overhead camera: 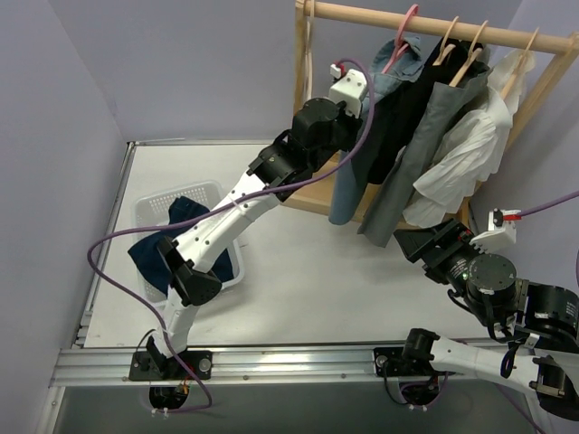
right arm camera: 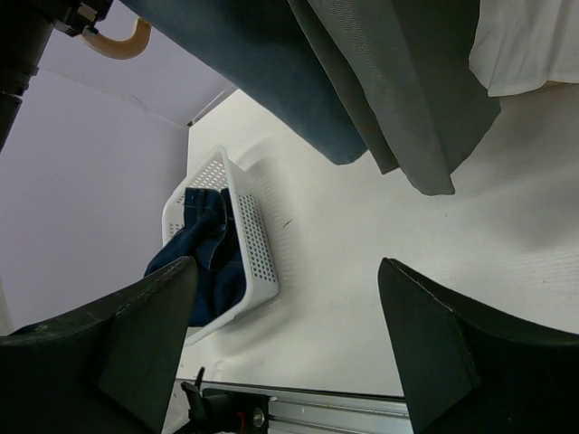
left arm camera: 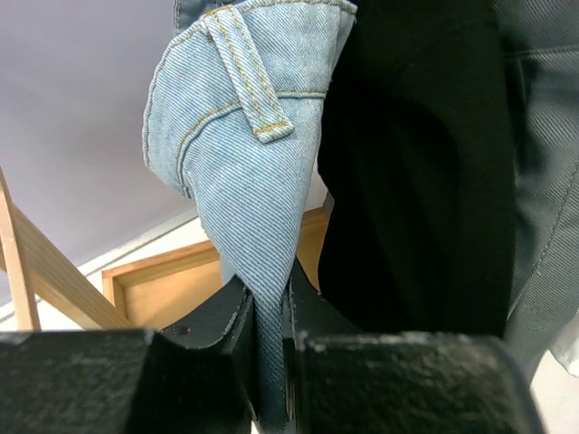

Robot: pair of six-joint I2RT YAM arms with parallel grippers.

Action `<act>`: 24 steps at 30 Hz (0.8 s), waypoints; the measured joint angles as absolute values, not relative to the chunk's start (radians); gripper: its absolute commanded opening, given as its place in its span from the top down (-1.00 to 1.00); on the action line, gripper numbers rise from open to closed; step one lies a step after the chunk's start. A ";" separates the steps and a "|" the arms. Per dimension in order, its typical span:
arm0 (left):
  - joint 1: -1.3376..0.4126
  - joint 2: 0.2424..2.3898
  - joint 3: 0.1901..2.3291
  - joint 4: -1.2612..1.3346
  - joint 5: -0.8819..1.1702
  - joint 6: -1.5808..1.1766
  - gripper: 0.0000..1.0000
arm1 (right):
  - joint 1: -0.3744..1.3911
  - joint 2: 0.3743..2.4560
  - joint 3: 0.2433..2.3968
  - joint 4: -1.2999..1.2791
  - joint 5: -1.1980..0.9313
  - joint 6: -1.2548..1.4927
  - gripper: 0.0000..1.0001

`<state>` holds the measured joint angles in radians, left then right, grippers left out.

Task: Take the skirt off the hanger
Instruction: Pick up the hanger from the clothesline.

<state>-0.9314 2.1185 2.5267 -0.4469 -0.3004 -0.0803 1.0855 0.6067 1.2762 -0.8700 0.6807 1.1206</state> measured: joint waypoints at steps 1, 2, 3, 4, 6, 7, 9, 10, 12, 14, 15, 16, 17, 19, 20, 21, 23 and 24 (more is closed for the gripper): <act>-0.922 2.098 2.500 -0.441 -0.291 -0.097 0.95 | 1.085 0.607 1.276 -0.870 0.681 1.121 -0.54; -0.911 2.078 2.479 -0.437 -0.279 -0.119 0.95 | 1.085 0.607 1.276 -0.870 0.681 1.121 -0.54; -0.901 2.064 2.467 -0.435 -0.266 -0.136 0.95 | 1.085 0.607 1.276 -0.871 0.681 1.121 -0.54; -0.890 2.050 2.458 -0.434 -0.250 -0.155 0.95 | 1.085 0.607 1.276 -0.870 0.681 1.121 -0.54; -0.867 2.029 2.454 -0.434 -0.220 -0.191 0.95 | 1.085 0.606 1.277 -0.870 0.681 1.121 -0.54; -0.857 2.020 2.454 -0.434 -0.203 -0.207 0.95 | 1.085 0.605 1.277 -0.870 0.681 1.121 -0.54; -0.841 2.004 2.454 -0.434 -0.174 -0.234 0.95 | 1.085 0.603 1.277 -0.871 0.681 1.120 -0.54; -0.835 1.997 2.454 -0.434 -0.162 -0.244 0.95 | 1.085 0.603 1.277 -0.871 0.681 1.120 -0.54; -0.830 1.984 2.454 -0.434 -0.137 -0.262 0.95 | 1.085 0.602 1.278 -0.873 0.681 1.120 -0.54; -0.830 1.972 2.451 -0.434 -0.121 -0.276 0.95 | 1.085 0.602 1.281 -0.882 0.682 1.121 -0.54; -0.830 1.965 2.445 -0.434 -0.118 -0.281 0.95 | 1.085 0.600 1.283 -0.887 0.682 1.121 -0.54; -0.829 1.958 2.437 -0.432 -0.114 -0.287 0.95 | 1.085 0.595 1.283 -0.888 0.682 1.121 -0.54; -0.828 1.952 2.429 -0.429 -0.107 -0.292 0.95 | 1.085 0.589 1.284 -0.891 0.683 1.121 -0.54; -0.822 1.946 2.418 -0.422 -0.091 -0.309 0.95 | 1.085 0.569 1.284 -0.899 0.685 1.123 -0.54; -0.820 1.945 2.415 -0.419 -0.083 -0.318 0.95 | 1.085 0.559 1.286 -0.903 0.688 1.124 -0.54; -0.815 1.945 2.414 -0.416 -0.072 -0.329 0.95 | 1.085 0.551 1.289 -0.908 0.690 1.125 -0.54; -0.810 1.945 2.413 -0.415 -0.057 -0.341 0.95 | 1.085 0.541 1.300 -0.915 0.693 1.126 -0.54; -0.809 1.945 2.413 -0.413 -0.048 -0.350 0.95 | 1.085 0.539 1.305 -0.919 0.693 1.126 -0.54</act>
<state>-0.8089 1.9453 2.4134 -0.4133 -0.0479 -0.3504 1.0855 0.5388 1.3048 -0.9188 0.6926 1.1259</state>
